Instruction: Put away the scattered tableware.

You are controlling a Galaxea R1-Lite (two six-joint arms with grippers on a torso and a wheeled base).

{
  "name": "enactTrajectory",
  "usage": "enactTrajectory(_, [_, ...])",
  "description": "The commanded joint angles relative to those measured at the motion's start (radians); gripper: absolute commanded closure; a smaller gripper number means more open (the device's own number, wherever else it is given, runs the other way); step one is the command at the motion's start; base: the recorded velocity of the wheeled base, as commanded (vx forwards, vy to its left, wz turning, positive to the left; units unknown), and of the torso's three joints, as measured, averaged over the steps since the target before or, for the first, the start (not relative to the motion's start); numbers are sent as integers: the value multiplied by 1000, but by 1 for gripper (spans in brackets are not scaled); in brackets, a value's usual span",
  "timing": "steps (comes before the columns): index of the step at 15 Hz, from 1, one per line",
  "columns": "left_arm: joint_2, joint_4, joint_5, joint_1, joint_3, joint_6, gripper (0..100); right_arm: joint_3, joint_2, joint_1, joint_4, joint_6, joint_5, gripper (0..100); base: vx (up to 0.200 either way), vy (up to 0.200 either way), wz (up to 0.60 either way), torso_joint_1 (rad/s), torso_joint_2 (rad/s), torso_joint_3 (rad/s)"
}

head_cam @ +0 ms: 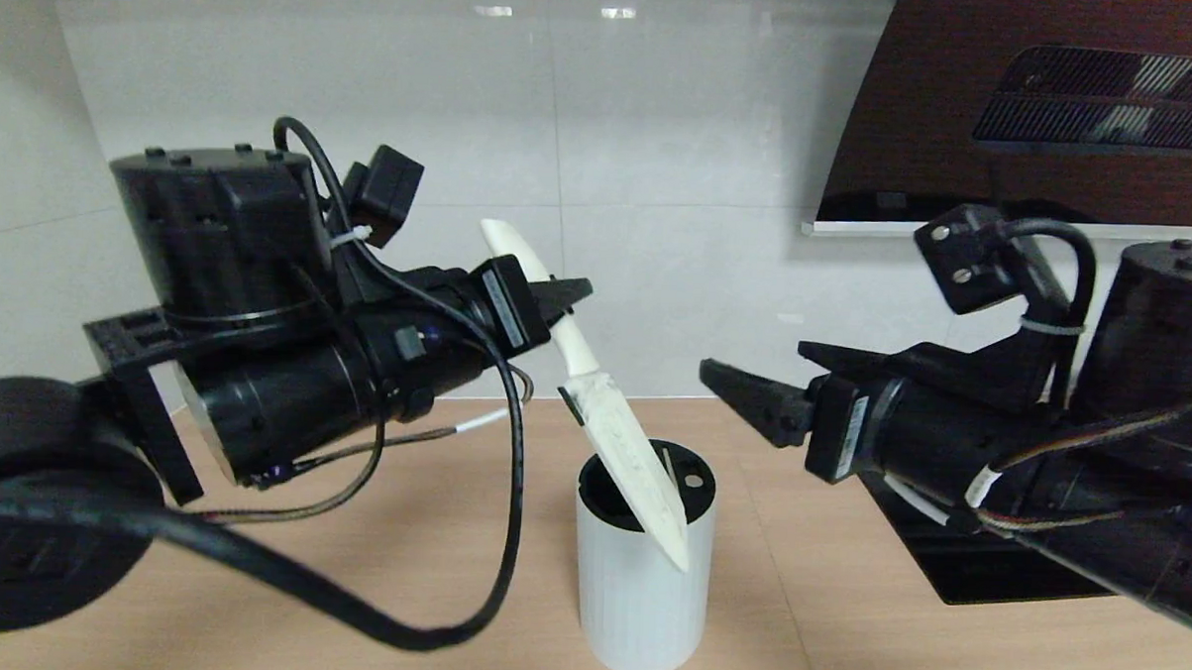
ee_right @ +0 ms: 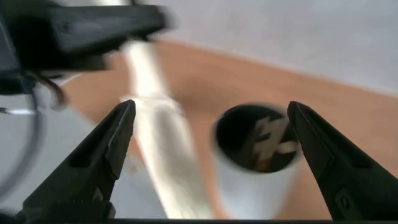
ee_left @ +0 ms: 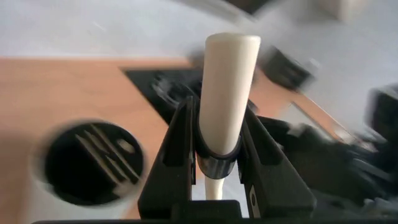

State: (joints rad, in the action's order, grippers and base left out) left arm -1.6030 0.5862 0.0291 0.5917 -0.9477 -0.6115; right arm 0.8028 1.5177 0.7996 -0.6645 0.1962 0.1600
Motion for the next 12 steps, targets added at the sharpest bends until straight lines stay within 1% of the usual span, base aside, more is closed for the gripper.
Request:
enactTrajectory(1, [-9, -157, -100, -38, -169, 55, 100, -42, -79, -66, 2, -4, -5, 0, 0, 0, 0, 0, 0, 0])
enactTrajectory(2, [-31, -170, -118, -44, -209, 56, 100, -43, -80, -85, 2, -9, -5, 0, 0, 0, 0, 0, 0, 0])
enactTrajectory(3, [-43, -172, -130, -44, -229, 59, 100, -43, -79, -89, 2, -21, -5, 0, 0, 0, 0, 0, 0, 0])
enactTrajectory(4, [-55, -175, -178, -38, -261, 76, 100, -48, -76, -92, 2, -41, -4, 0, 0, 0, 0, 0, 0, 0])
enactTrajectory(5, [-69, -177, -196, -27, -306, 114, 100, -51, -73, -92, 2, -41, -2, 0, 0, 0, 0, 0, 0, 0])
enactTrajectory(6, [-84, -177, -244, -3, -332, 141, 100, -53, -70, -99, 2, -41, -2, 0, 0, 0, 0, 0, 0, 0])
enactTrajectory(7, [-104, -172, -325, 25, -329, 164, 100, -53, -65, -112, 2, -44, -2, 0, 0, 0, 0, 0, 0, 0])
enactTrajectory(9, [-144, -161, -456, 48, -329, 205, 100, -53, -60, -118, 2, -46, -7, 0, 0, 0, 0, 0, 0, 0])
enactTrajectory(10, [-173, -98, -525, 77, -324, 246, 100, -57, -48, -117, 2, -46, -7, 0, 0, 0, 0, 0, 0, 0])
enactTrajectory(11, [-178, -37, -526, 88, -298, 263, 100, -60, -42, -117, 0, -47, -5, 0, 0, 0, 0, 0, 0, 0])
enactTrajectory(12, [-178, -8, -525, 94, -284, 277, 100, -60, -40, -117, 0, -47, -5, 0, 0, 0, 0, 0, 0, 0])
